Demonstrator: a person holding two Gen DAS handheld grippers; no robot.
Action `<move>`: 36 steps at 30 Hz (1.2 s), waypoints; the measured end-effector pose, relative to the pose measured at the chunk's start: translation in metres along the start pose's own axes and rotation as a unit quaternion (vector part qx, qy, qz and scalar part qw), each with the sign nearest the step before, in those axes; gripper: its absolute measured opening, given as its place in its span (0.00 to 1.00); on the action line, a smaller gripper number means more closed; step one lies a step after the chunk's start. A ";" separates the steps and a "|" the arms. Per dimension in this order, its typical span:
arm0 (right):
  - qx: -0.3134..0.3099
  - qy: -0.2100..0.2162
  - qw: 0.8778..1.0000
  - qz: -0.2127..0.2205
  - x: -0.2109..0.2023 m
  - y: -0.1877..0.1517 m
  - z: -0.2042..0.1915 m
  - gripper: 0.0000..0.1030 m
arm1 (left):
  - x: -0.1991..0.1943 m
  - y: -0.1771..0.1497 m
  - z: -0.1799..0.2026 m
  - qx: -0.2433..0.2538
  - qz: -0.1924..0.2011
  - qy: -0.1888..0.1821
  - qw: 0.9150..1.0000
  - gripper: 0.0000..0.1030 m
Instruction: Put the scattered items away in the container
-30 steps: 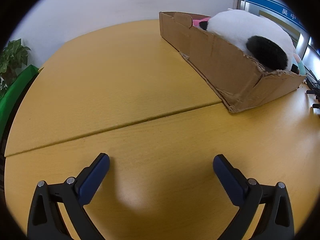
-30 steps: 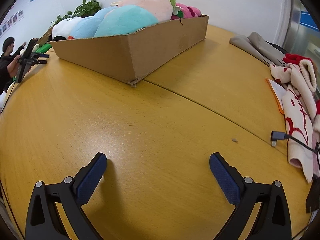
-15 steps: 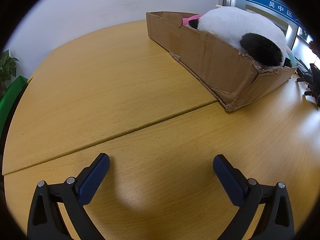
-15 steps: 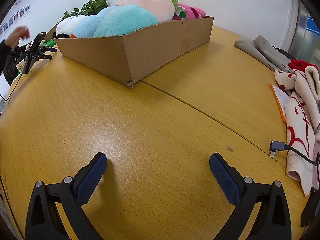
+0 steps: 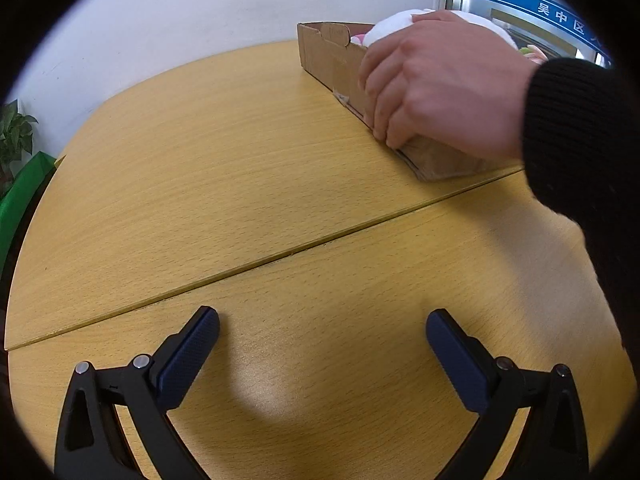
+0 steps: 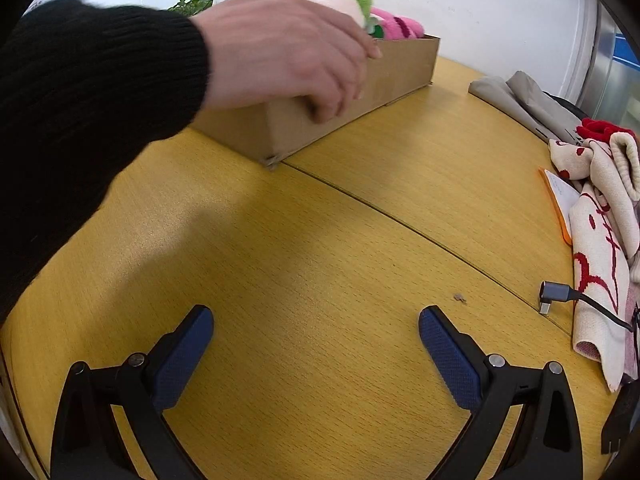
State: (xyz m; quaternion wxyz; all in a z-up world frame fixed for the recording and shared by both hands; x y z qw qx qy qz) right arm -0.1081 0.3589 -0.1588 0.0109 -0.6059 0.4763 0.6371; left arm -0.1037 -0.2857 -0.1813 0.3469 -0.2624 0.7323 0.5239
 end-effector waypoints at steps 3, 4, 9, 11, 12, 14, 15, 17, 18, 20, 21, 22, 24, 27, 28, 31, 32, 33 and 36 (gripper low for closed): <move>0.000 0.000 1.000 0.000 0.000 0.000 0.000 1.00 | 0.000 0.000 0.001 0.000 0.000 0.000 1.000 1.00; 0.000 0.000 1.000 0.000 0.000 0.000 0.000 1.00 | 0.000 0.000 0.000 0.000 0.000 0.000 1.000 1.00; 0.000 0.000 1.000 0.000 0.000 0.000 0.000 1.00 | 0.001 0.001 0.000 0.000 0.000 0.000 1.000 1.00; 0.000 0.000 1.000 0.000 0.000 0.000 0.000 1.00 | 0.001 0.001 0.001 0.000 0.000 0.000 1.000 1.00; 0.000 0.000 1.000 0.000 0.000 0.000 0.000 1.00 | 0.001 0.001 0.001 0.000 0.000 0.000 1.000 1.00; 0.000 0.000 1.000 0.000 0.000 0.000 0.000 1.00 | 0.001 0.000 0.001 0.000 0.000 0.000 1.000 1.00; 0.000 0.000 1.000 0.000 0.000 0.000 0.000 1.00 | 0.001 0.000 0.002 0.000 0.000 0.000 1.000 1.00; -0.001 0.001 1.000 0.000 0.000 0.000 0.000 1.00 | 0.002 0.001 0.001 0.000 0.000 0.000 1.000 1.00; -0.001 0.001 1.000 0.000 0.000 0.000 0.000 1.00 | 0.002 0.001 0.002 0.000 0.000 0.000 1.000 1.00; -0.001 0.001 1.000 0.000 0.000 0.000 0.000 1.00 | 0.002 0.001 0.001 0.000 0.000 0.000 1.000 1.00; -0.001 0.001 1.000 0.000 0.000 0.000 0.000 1.00 | 0.002 0.001 0.002 0.000 0.000 0.000 1.000 1.00; -0.001 0.001 1.000 0.000 0.000 0.000 0.000 1.00 | 0.002 0.001 0.001 0.000 0.000 0.000 1.000 1.00; -0.001 0.001 1.000 0.000 0.000 -0.001 0.000 1.00 | 0.002 0.000 0.002 0.000 0.000 0.000 1.000 1.00; -0.001 0.001 1.000 0.000 0.000 -0.001 0.000 1.00 | 0.002 0.001 0.002 0.000 0.000 0.000 1.000 1.00; -0.001 0.001 1.000 0.000 0.000 0.000 0.000 1.00 | 0.003 0.001 0.002 0.000 0.000 0.000 1.000 1.00; -0.002 0.001 1.000 0.000 0.001 0.000 0.000 1.00 | 0.002 -0.001 0.003 0.001 0.000 0.000 1.000 1.00; -0.002 0.001 1.000 0.000 0.001 0.000 0.000 1.00 | 0.002 -0.002 0.003 0.001 0.000 0.000 1.000 1.00; -0.002 0.001 1.000 0.000 0.001 0.000 0.000 1.00 | 0.002 -0.002 0.004 0.001 0.000 0.000 1.000 1.00; -0.002 0.001 1.000 0.000 0.001 0.000 0.000 1.00 | 0.003 -0.003 0.005 0.001 0.000 0.000 1.000 1.00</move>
Point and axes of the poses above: each gripper's, at about its wrist camera, not at the fingertips, and x roughly the way its jaws point, z to its right, y to its top, the point moved 1 cm from there along x, roughly the way its jaws point, and after that the axes turned 15 degrees about y, right-handed, at the moved point
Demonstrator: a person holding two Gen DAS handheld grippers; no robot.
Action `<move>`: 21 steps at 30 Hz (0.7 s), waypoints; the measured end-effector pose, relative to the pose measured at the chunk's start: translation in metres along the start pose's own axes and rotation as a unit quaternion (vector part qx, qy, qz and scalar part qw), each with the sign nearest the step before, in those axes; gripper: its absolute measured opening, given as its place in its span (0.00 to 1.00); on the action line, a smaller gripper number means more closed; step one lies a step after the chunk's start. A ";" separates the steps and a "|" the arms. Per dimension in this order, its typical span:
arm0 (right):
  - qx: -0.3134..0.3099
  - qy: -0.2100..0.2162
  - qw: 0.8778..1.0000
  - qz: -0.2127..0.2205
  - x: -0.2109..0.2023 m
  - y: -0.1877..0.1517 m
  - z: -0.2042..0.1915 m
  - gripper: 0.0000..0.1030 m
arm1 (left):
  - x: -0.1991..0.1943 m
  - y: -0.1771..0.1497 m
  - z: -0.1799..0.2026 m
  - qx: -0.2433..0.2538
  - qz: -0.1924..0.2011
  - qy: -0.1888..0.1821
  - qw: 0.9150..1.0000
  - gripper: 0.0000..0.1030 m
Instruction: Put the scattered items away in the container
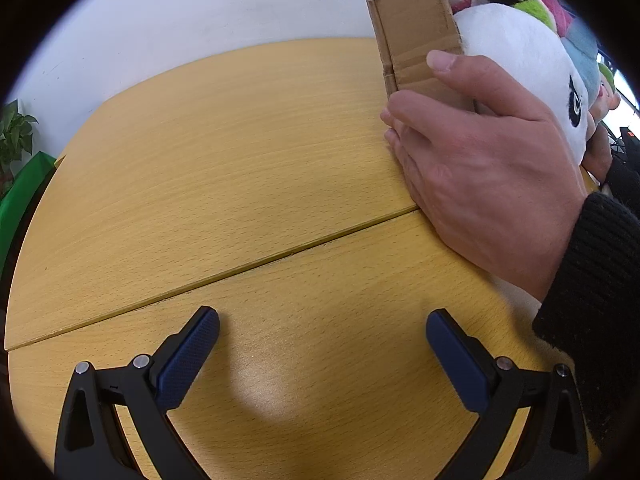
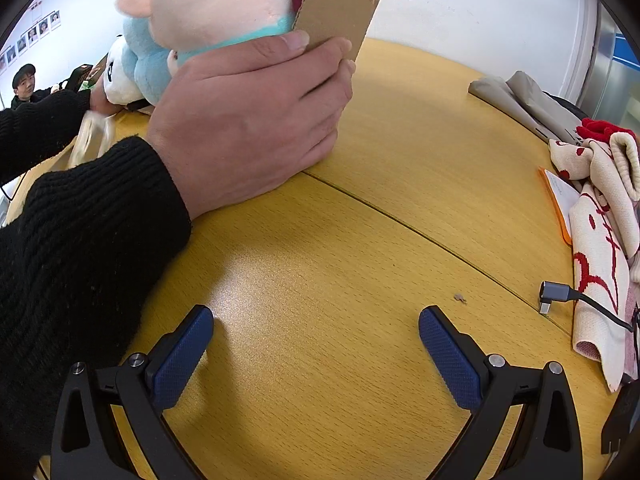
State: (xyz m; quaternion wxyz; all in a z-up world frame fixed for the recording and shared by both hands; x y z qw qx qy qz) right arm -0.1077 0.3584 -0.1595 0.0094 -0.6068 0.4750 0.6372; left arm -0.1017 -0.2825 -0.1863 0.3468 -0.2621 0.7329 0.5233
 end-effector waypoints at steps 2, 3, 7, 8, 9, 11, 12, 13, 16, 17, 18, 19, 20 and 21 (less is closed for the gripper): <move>0.000 0.001 1.000 0.000 0.000 0.000 0.000 1.00 | 0.000 0.000 0.000 0.000 0.000 0.000 1.000 1.00; 0.000 0.001 1.000 0.000 0.000 0.000 0.000 1.00 | 0.000 0.000 0.000 0.000 0.000 0.000 1.000 1.00; 0.000 0.001 1.000 0.000 -0.001 -0.001 -0.001 1.00 | 0.000 -0.001 0.000 0.000 0.000 0.000 1.000 1.00; 0.000 0.001 1.000 0.000 0.000 0.000 -0.001 1.00 | 0.000 -0.001 0.000 0.000 0.000 0.000 1.000 1.00; 0.000 0.001 1.000 0.000 0.000 0.000 -0.001 1.00 | 0.000 -0.002 0.001 0.000 0.000 0.000 1.000 1.00; -0.001 0.001 1.000 0.000 0.000 -0.001 -0.001 1.00 | -0.001 -0.002 0.001 0.000 0.000 0.000 1.000 1.00; -0.001 0.001 1.000 0.000 0.000 -0.001 -0.001 1.00 | -0.001 -0.002 0.001 0.000 0.000 0.000 1.000 1.00; -0.001 0.001 1.000 0.000 0.000 -0.001 -0.001 1.00 | 0.000 -0.001 0.002 0.000 0.000 0.000 1.000 1.00; -0.001 0.001 1.000 0.000 0.000 -0.001 -0.001 1.00 | 0.000 -0.002 0.001 0.000 0.000 0.000 1.000 1.00; -0.001 0.001 1.000 0.000 0.000 -0.001 -0.001 1.00 | 0.000 -0.001 0.002 0.000 0.000 0.000 1.000 1.00; -0.001 0.001 1.000 0.000 0.000 -0.001 -0.001 1.00 | 0.000 -0.002 0.002 0.000 0.000 0.000 1.000 1.00; -0.001 0.001 1.000 0.000 0.000 -0.001 -0.001 1.00 | 0.000 -0.001 0.002 0.000 0.000 0.000 1.000 1.00; -0.001 0.001 1.000 0.000 0.000 -0.001 -0.001 1.00 | 0.000 -0.001 0.002 0.000 0.000 0.000 1.000 1.00; -0.001 0.001 1.000 0.000 0.000 -0.001 -0.001 1.00 | 0.000 -0.001 0.002 0.000 0.000 0.000 1.000 1.00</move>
Point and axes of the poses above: each gripper's, at about its wrist camera, not at the fingertips, and x roughly the way its jaws point, z to its right, y to its top, the point moved 1 cm from there along x, roughly the way its jaws point, and after that the axes turned 15 degrees about y, right-handed, at the moved point
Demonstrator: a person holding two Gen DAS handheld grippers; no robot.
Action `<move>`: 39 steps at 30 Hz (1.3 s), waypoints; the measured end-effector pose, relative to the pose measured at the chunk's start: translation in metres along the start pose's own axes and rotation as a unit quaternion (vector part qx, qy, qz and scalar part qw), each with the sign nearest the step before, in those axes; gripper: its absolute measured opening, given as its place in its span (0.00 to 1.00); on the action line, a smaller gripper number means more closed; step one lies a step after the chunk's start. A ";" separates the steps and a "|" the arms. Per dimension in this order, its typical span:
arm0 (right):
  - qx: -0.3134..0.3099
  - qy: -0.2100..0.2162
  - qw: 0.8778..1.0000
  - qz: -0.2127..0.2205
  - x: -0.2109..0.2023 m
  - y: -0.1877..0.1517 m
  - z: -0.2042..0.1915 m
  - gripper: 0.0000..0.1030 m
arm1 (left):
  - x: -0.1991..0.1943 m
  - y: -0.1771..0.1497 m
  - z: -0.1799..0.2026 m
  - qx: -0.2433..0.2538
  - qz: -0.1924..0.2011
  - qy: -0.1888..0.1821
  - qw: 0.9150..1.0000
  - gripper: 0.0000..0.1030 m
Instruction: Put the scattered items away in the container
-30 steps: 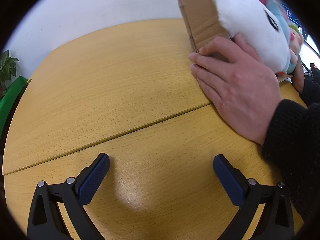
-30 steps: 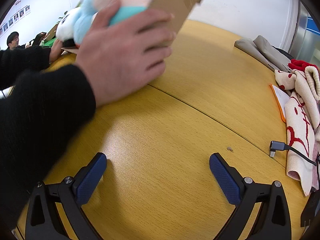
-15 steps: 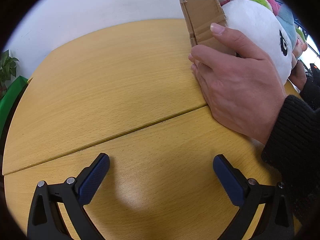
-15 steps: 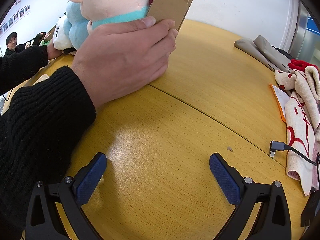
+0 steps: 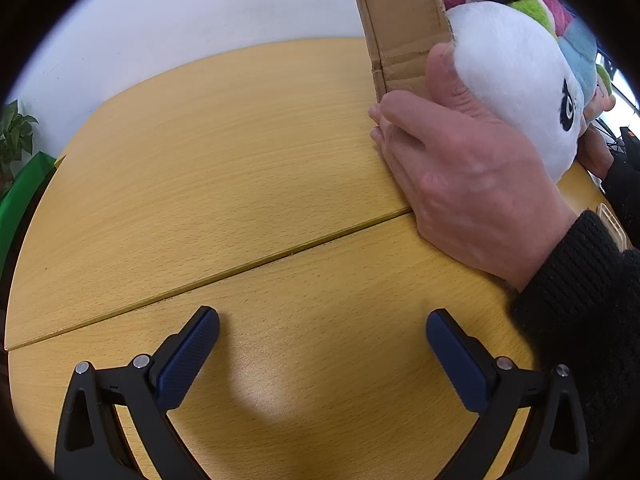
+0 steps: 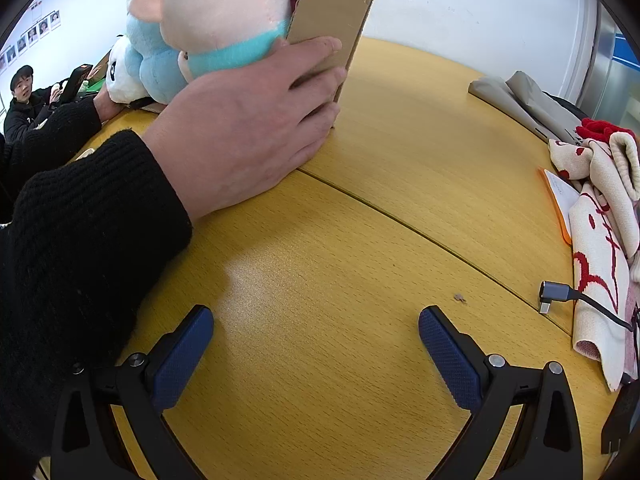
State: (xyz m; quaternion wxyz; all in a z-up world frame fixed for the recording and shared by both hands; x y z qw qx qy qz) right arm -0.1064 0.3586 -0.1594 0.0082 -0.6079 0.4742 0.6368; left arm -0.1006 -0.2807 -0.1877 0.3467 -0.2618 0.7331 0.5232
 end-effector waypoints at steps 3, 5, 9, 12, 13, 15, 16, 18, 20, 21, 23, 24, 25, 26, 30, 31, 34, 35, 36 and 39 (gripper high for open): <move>0.000 0.000 1.000 0.000 0.000 0.000 0.000 1.00 | 0.000 0.000 0.000 0.000 0.000 0.000 1.000 1.00; 0.000 0.000 1.000 0.000 0.000 0.000 0.000 1.00 | 0.000 -0.001 0.001 0.000 0.000 0.000 1.000 1.00; 0.000 0.000 1.000 0.000 0.000 0.000 0.000 1.00 | 0.000 0.000 0.001 0.000 0.000 0.000 1.000 1.00; 0.000 0.000 1.000 0.000 0.000 0.000 0.000 1.00 | 0.001 0.000 0.001 0.000 0.000 0.000 1.000 1.00; 0.000 0.000 1.000 0.000 0.000 0.000 0.000 1.00 | 0.001 0.000 0.001 0.000 0.000 0.000 1.000 1.00; -0.001 0.001 1.000 0.000 0.000 0.000 0.000 1.00 | 0.001 0.000 0.001 0.000 0.000 0.000 1.000 1.00; -0.001 0.001 1.000 0.000 0.000 -0.001 0.000 1.00 | 0.001 0.000 0.001 0.000 0.000 0.000 1.000 1.00; -0.001 0.001 1.000 0.000 0.000 0.000 0.000 1.00 | 0.001 0.000 0.001 0.000 0.000 0.000 1.000 1.00; -0.001 0.001 1.000 0.000 0.000 -0.001 0.000 1.00 | 0.001 0.000 0.001 0.000 0.000 0.000 1.000 1.00; -0.001 0.001 1.000 0.000 0.000 -0.001 0.000 1.00 | 0.001 0.000 0.001 0.000 0.000 0.000 1.000 1.00; -0.001 0.001 1.000 0.000 0.000 -0.001 0.000 1.00 | 0.001 0.000 0.002 0.000 0.000 0.000 1.000 1.00; -0.001 0.001 1.000 0.000 0.000 -0.001 0.000 1.00 | 0.001 0.000 0.002 0.000 0.000 0.000 1.000 1.00; -0.001 0.001 1.000 0.000 0.000 -0.001 0.000 1.00 | 0.001 0.000 0.002 0.000 0.000 0.000 1.000 1.00; -0.001 0.001 1.000 0.000 0.000 -0.001 0.000 1.00 | 0.001 0.000 0.002 0.000 0.000 0.000 1.000 1.00; -0.001 0.001 1.000 0.000 0.000 -0.001 0.000 1.00 | 0.001 0.000 0.002 0.000 0.000 0.000 1.000 1.00; -0.001 0.001 1.000 0.000 0.000 -0.001 0.000 1.00 | 0.001 0.000 0.002 0.000 0.000 0.000 1.000 1.00; -0.002 0.001 1.000 0.000 0.000 -0.001 0.000 1.00 | 0.001 0.000 0.002 0.000 0.000 0.000 1.000 1.00; -0.002 0.001 1.000 0.000 0.000 -0.001 0.000 1.00 | 0.001 0.000 0.002 0.000 0.000 0.000 1.000 1.00; -0.002 0.001 1.000 0.000 0.000 -0.001 0.000 1.00 | 0.001 0.000 0.002 0.000 0.000 0.000 1.000 1.00; -0.002 0.001 1.000 0.000 0.000 -0.001 0.000 1.00 | 0.001 0.000 0.003 0.000 0.000 0.000 1.000 1.00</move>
Point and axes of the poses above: each gripper's, at about its wrist camera, not at the fingertips, and x roughly the way its jaws point, z to its right, y to its top, the point moved 1 cm from there along x, roughly the way its jaws point, and after that the axes turned 15 degrees about y, right-handed, at the moved point
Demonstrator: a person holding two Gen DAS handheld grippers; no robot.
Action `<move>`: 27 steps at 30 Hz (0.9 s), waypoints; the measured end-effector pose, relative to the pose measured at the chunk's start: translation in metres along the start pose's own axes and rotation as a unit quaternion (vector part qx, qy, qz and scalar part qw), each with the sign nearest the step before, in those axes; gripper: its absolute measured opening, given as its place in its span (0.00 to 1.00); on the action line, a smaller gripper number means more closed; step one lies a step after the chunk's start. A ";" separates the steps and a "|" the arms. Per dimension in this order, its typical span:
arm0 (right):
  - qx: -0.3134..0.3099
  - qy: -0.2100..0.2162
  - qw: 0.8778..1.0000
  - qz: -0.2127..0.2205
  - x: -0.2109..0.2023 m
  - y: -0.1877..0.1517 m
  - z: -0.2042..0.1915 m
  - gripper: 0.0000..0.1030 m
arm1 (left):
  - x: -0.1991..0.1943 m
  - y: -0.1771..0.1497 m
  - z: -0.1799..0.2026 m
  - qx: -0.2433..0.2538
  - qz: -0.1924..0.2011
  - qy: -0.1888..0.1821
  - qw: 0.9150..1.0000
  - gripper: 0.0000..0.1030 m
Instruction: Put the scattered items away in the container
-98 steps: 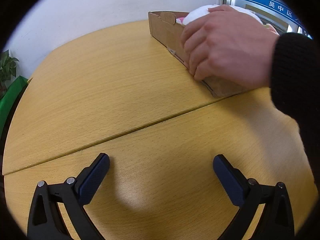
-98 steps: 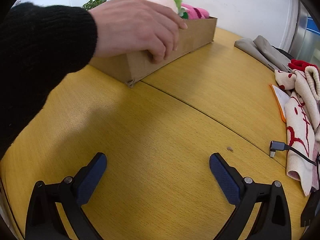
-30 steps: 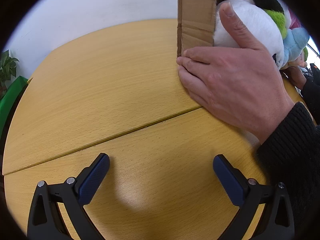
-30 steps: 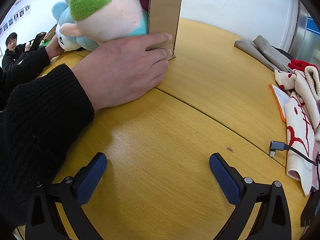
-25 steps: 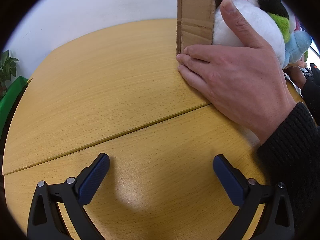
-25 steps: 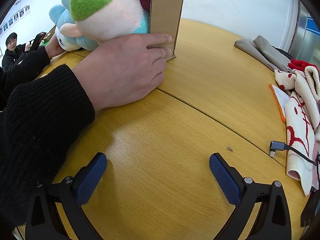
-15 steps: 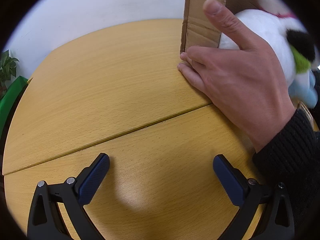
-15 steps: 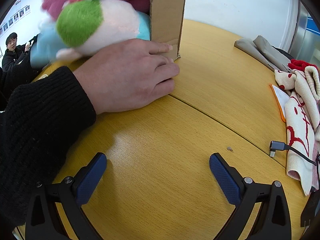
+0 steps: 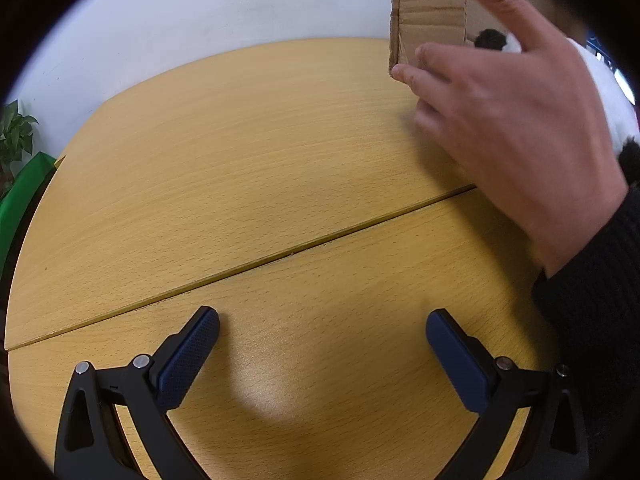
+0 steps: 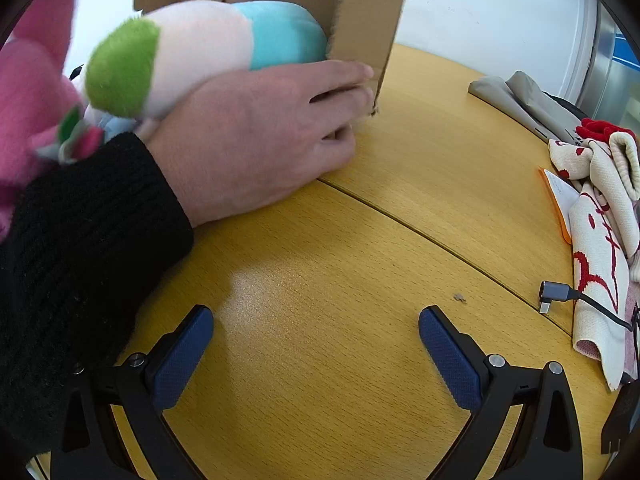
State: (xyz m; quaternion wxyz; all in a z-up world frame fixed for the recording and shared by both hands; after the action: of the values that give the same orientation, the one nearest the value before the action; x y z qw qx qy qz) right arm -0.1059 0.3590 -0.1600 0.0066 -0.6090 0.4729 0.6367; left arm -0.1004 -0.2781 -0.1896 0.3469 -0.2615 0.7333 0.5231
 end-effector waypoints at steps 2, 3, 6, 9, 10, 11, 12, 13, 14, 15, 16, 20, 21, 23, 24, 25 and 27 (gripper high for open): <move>0.000 0.000 1.000 0.000 0.000 0.000 0.000 1.00 | 0.000 0.000 0.000 0.000 0.000 0.000 1.000 1.00; 0.000 0.000 1.000 0.000 0.000 0.000 0.000 1.00 | 0.000 0.000 0.000 0.000 0.000 0.000 1.000 1.00; 0.000 0.000 1.000 0.000 0.000 0.000 0.000 1.00 | 0.000 0.000 0.000 0.000 0.000 0.000 1.000 1.00; 0.000 0.000 1.000 0.000 0.000 0.000 0.000 1.00 | 0.000 0.000 0.000 0.000 0.000 0.000 1.000 1.00; 0.000 0.000 1.000 0.000 0.000 0.000 0.000 1.00 | 0.000 0.000 0.000 0.000 0.000 0.000 1.000 1.00; 0.000 0.000 1.000 0.000 0.000 0.000 0.000 1.00 | 0.000 -0.001 0.001 0.000 0.000 0.000 1.000 1.00; 0.000 0.000 1.000 0.000 0.000 0.000 0.000 1.00 | 0.000 0.000 0.001 0.000 0.000 0.000 1.000 1.00; -0.001 0.000 1.000 0.000 0.000 0.000 0.000 1.00 | 0.000 0.000 0.001 0.000 0.000 0.000 1.000 1.00; 0.000 0.000 1.000 0.000 0.000 0.000 0.000 1.00 | 0.000 -0.001 0.001 0.000 0.000 0.000 1.000 1.00; 0.000 0.000 1.000 0.000 0.000 0.000 0.000 1.00 | 0.000 -0.001 0.002 0.000 0.000 0.000 1.000 1.00; 0.000 0.001 1.000 0.000 0.000 0.000 0.000 1.00 | 0.000 -0.002 0.002 0.000 0.000 0.000 1.000 1.00; -0.001 0.001 1.000 0.000 0.000 0.000 0.000 1.00 | 0.000 -0.002 0.002 0.000 0.000 0.000 1.000 1.00; -0.001 0.001 1.000 0.000 0.000 0.000 0.000 1.00 | 0.000 -0.002 0.003 0.000 0.000 0.000 1.000 1.00; -0.001 0.000 1.000 0.000 0.000 -0.001 0.000 1.00 | 0.001 -0.002 0.001 0.000 0.000 0.000 1.000 1.00; -0.001 0.000 1.000 0.000 0.000 0.000 0.000 1.00 | 0.001 -0.003 0.001 0.000 0.000 0.000 1.000 1.00; -0.001 0.001 1.000 0.000 0.000 0.000 0.000 1.00 | 0.001 -0.003 0.001 0.000 0.000 0.000 1.000 1.00; -0.001 0.001 1.000 0.000 0.000 0.000 0.000 1.00 | 0.000 -0.003 0.001 0.000 0.000 0.000 1.000 1.00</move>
State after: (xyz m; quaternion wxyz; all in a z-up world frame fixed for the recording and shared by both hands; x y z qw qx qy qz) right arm -0.1059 0.3595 -0.1601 0.0062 -0.6095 0.4722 0.6368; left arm -0.0977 -0.2780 -0.1916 0.3471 -0.2611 0.7333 0.5231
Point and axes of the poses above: each gripper's, at about its wrist camera, not at the fingertips, and x roughly the way its jaws point, z to its right, y to its top, the point moved 1 cm from there along x, roughly the way its jaws point, and after that the axes turned 15 degrees about y, right-handed, at the moved point
